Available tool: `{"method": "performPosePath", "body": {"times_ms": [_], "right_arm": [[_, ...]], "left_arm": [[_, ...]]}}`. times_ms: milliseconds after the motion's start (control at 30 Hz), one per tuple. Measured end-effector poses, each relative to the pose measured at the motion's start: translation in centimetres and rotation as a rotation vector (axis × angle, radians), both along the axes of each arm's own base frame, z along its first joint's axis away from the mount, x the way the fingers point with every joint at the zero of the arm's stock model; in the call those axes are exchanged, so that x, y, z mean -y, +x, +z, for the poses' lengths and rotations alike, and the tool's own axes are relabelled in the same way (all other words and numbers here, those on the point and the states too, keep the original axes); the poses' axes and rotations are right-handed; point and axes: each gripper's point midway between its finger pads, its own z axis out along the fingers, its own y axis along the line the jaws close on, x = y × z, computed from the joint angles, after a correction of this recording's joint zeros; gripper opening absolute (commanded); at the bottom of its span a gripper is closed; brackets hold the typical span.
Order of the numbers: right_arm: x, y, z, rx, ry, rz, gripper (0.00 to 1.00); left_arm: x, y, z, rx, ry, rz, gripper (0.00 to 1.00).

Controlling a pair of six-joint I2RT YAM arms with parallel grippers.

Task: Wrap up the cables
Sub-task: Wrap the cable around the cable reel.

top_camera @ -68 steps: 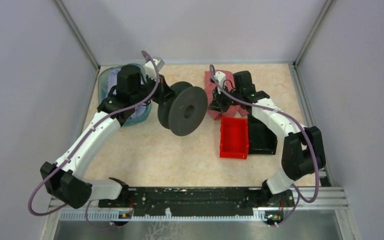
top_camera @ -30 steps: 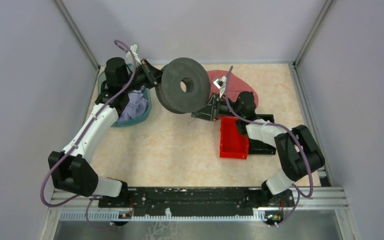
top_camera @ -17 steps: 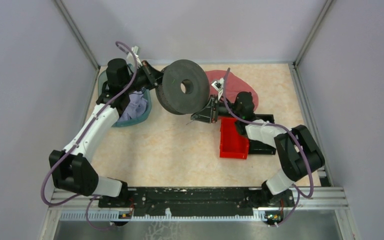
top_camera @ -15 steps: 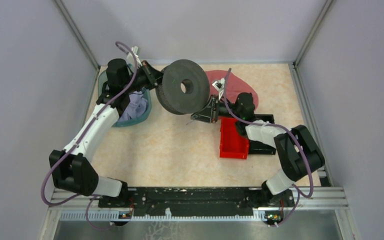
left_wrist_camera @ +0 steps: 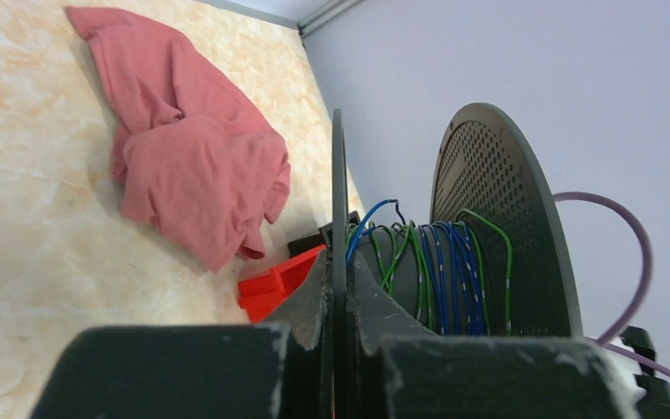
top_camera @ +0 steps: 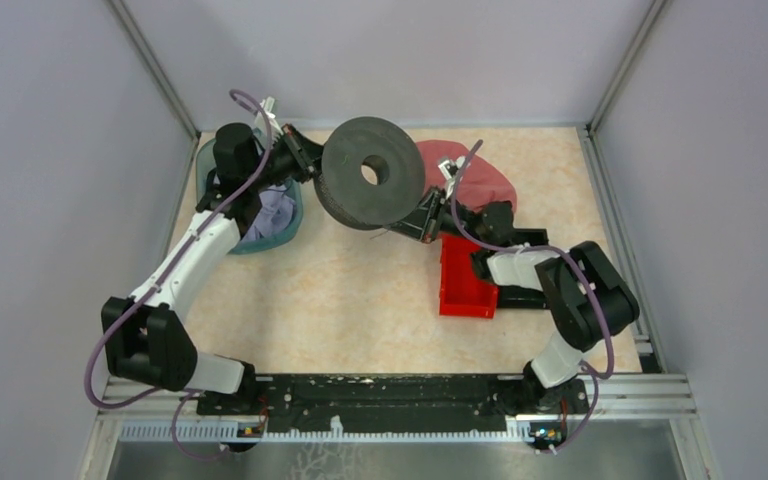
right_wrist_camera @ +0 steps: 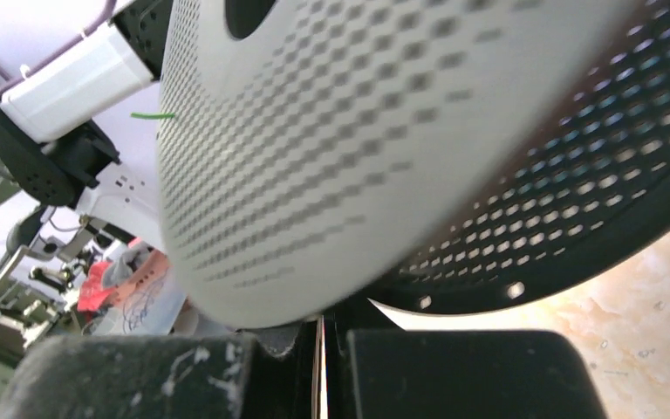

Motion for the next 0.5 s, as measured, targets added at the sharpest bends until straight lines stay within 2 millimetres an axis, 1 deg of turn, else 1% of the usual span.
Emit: {"method": "performPosePath", "body": {"times_ms": [200, 333, 500], "right_arm": [[0.0, 1.3, 0.7, -0.045, 0.061, -0.055, 0.00], [0.0, 2.2, 0.9, -0.073, 0.095, -0.074, 0.00], [0.1, 2.6, 1.3, -0.097, 0.123, -0.092, 0.00]], "left_arm": [[0.4, -0.4, -0.3, -0.040, -0.061, -0.030, 0.00], [0.2, -0.2, -0.4, -0.045, -0.078, -0.027, 0.00], [0.2, -0.3, -0.8, -0.056, -0.092, -0.026, 0.00]]}}
